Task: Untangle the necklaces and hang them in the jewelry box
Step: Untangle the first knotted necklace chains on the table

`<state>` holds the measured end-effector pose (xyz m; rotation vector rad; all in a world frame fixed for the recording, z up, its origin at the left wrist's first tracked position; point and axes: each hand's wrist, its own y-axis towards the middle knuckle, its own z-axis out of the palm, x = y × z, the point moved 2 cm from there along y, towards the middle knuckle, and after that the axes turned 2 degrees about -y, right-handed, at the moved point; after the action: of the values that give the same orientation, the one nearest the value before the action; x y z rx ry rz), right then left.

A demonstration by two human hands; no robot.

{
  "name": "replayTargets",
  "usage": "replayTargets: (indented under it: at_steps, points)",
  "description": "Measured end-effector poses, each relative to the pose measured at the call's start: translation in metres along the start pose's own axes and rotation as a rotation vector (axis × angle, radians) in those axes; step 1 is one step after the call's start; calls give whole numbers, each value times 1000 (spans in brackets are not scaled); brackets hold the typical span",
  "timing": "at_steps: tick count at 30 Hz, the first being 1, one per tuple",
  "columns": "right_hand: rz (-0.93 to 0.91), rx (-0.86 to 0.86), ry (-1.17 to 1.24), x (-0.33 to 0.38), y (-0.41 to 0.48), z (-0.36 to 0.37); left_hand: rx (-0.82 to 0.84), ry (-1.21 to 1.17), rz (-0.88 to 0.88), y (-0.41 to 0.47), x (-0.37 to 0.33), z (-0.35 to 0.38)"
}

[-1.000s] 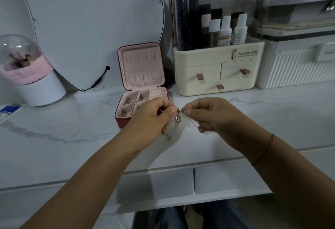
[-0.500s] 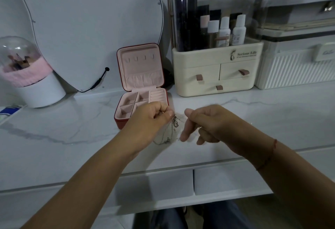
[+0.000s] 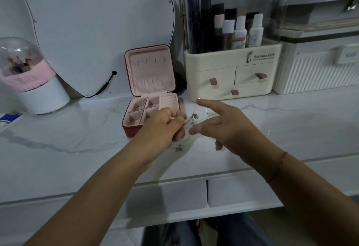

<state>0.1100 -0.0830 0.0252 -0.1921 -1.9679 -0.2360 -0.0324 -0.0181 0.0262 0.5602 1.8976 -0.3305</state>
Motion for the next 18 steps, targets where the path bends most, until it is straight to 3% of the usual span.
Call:
replayTargets:
  at_steps: [5, 18]
  points:
    - [-24, -66, 18, -4, 2, 0, -65, 0, -12, 0, 2, -4]
    - [-73, -15, -41, -7, -1, 1, -90, 21, 30, -1, 1, -2]
